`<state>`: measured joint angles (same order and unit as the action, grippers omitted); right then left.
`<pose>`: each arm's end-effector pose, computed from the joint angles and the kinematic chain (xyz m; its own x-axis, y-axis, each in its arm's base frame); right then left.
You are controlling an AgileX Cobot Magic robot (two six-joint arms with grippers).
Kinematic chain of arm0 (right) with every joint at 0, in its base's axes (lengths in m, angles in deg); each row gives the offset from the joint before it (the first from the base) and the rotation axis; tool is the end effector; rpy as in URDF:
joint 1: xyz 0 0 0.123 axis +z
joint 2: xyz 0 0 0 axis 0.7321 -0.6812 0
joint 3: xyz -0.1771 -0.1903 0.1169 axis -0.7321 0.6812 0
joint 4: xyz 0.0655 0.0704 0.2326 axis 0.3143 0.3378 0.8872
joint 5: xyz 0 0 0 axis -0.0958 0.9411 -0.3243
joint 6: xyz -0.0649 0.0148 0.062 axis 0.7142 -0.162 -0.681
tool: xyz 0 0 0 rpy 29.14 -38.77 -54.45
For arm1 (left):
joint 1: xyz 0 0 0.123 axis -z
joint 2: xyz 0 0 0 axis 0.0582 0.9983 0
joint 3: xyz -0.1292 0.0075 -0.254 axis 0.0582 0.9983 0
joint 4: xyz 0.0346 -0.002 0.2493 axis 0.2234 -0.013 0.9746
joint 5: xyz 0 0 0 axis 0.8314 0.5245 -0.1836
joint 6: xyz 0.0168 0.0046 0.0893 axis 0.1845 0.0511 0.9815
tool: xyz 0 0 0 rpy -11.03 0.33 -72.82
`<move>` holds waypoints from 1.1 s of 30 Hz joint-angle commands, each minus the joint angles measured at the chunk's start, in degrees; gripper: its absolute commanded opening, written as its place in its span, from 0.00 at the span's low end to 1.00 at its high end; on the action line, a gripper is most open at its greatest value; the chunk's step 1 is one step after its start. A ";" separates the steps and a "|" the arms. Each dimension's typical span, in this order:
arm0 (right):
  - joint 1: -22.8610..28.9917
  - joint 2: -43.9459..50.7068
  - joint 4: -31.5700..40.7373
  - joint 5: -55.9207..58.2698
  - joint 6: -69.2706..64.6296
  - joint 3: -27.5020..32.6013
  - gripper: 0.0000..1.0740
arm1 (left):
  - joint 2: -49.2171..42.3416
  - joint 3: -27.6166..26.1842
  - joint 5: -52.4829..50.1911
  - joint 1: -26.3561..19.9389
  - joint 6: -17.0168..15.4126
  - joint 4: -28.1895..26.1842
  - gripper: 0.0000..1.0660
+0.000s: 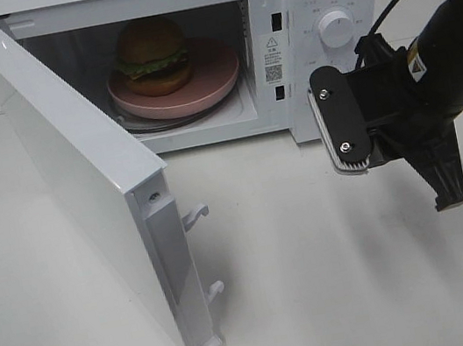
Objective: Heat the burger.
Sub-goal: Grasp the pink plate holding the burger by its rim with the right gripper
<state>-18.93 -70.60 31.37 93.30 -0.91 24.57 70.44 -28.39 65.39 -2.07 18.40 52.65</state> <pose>0.2610 0.1281 0.2112 0.1053 -0.9905 -0.0884 -0.8725 -0.0493 -0.4861 -0.0084 -0.0033 0.2819 -0.4360 0.0526 -0.8984 0.0747 0.9970 0.0222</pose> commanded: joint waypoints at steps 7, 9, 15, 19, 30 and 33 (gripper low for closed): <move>2.35 0.34 -2.92 -6.19 0.57 -1.89 0.73 | -0.74 0.00 0.34 -0.29 -0.06 0.17 0.94; 4.13 0.34 -5.84 -8.71 -0.11 -1.89 0.85 | -0.74 0.00 0.34 -0.29 -0.06 0.17 0.94; 6.25 -0.92 -13.98 -12.03 -4.41 -2.06 0.93 | -0.74 0.00 0.34 -0.29 -0.06 0.17 0.94; 6.25 -2.29 -14.90 -12.26 -5.16 -2.06 0.92 | -0.74 0.00 0.34 -0.29 -0.06 0.17 0.94; 6.25 -7.73 -13.75 -13.35 -5.21 -8.25 0.89 | -0.74 0.00 0.34 -0.29 -0.06 0.17 0.94; 6.25 -9.68 -13.69 -13.12 -5.21 -10.83 0.89 | -0.74 0.00 0.34 -0.29 -0.06 0.17 0.94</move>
<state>-12.75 -80.00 17.51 80.29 -5.60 14.37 70.44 -28.39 65.39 -2.07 18.40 52.65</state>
